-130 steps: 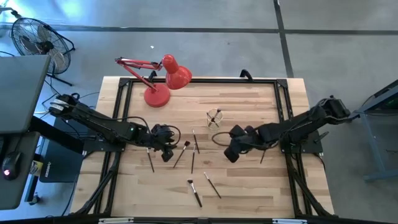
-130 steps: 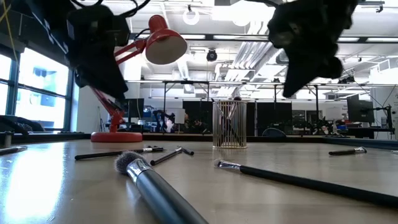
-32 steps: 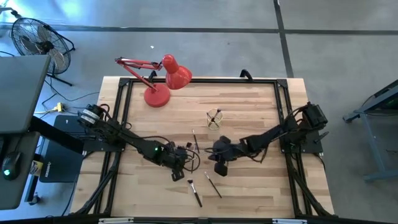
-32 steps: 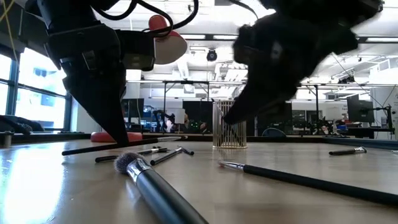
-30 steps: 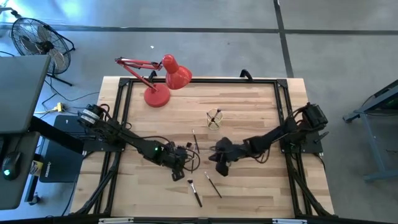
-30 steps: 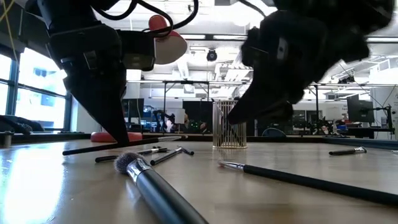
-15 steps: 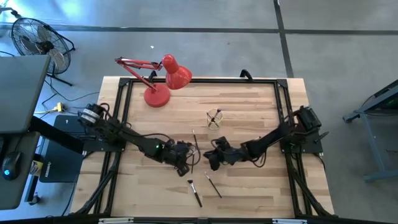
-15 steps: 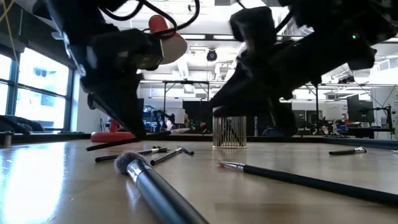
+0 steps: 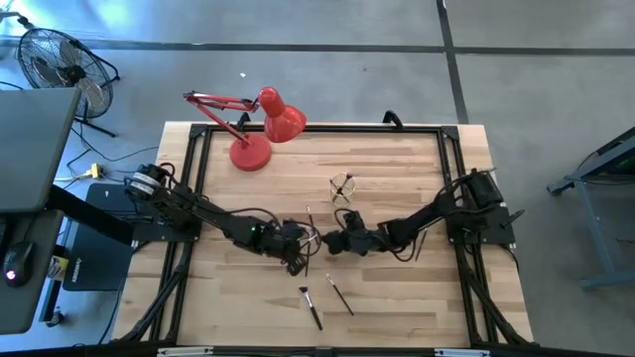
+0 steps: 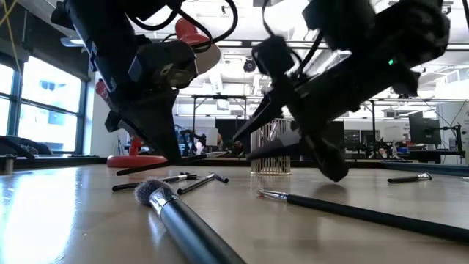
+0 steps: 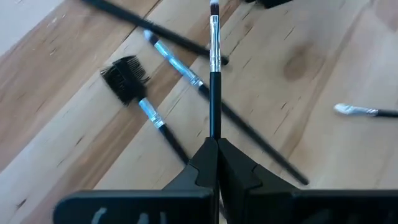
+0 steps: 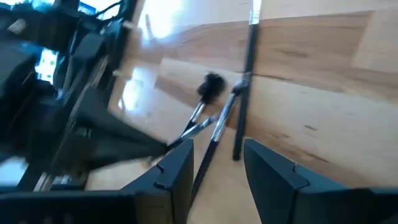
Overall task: Put items in baskets/containers
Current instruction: Put the black eyeshadow brush into the yellow container
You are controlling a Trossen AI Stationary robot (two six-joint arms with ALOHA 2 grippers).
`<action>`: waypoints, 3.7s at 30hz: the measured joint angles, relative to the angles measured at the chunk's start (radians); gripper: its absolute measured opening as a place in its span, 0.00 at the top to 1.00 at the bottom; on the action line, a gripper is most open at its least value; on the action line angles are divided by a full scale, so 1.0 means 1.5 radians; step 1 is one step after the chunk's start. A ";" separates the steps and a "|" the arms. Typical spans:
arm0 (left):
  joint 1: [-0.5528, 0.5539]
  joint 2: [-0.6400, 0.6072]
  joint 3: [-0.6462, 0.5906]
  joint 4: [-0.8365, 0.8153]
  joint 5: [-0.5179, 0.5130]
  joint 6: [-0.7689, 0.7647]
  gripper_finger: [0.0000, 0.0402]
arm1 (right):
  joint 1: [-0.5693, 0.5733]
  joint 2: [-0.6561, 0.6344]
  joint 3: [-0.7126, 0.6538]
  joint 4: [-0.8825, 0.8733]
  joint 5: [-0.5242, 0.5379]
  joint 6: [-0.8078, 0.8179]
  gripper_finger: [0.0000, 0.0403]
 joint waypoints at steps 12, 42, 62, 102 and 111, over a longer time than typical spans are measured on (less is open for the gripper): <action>0.013 0.000 0.000 0.016 -0.019 -0.029 1.00 | -0.008 0.025 0.001 0.074 -0.003 0.021 0.66; 0.013 0.000 0.000 0.076 -0.036 -0.030 1.00 | -0.035 0.026 0.001 0.091 0.041 -0.011 0.86; 0.013 0.000 0.000 0.087 -0.053 -0.027 1.00 | -0.035 0.025 0.002 0.116 0.018 -0.083 0.99; 0.013 -0.173 -0.002 -0.218 -0.018 -0.013 1.00 | -0.192 -0.451 0.001 -0.384 0.154 -0.599 1.00; 0.013 -0.173 -0.002 -0.211 -0.018 -0.014 1.00 | -0.192 -0.325 0.001 -0.333 0.078 -0.616 0.98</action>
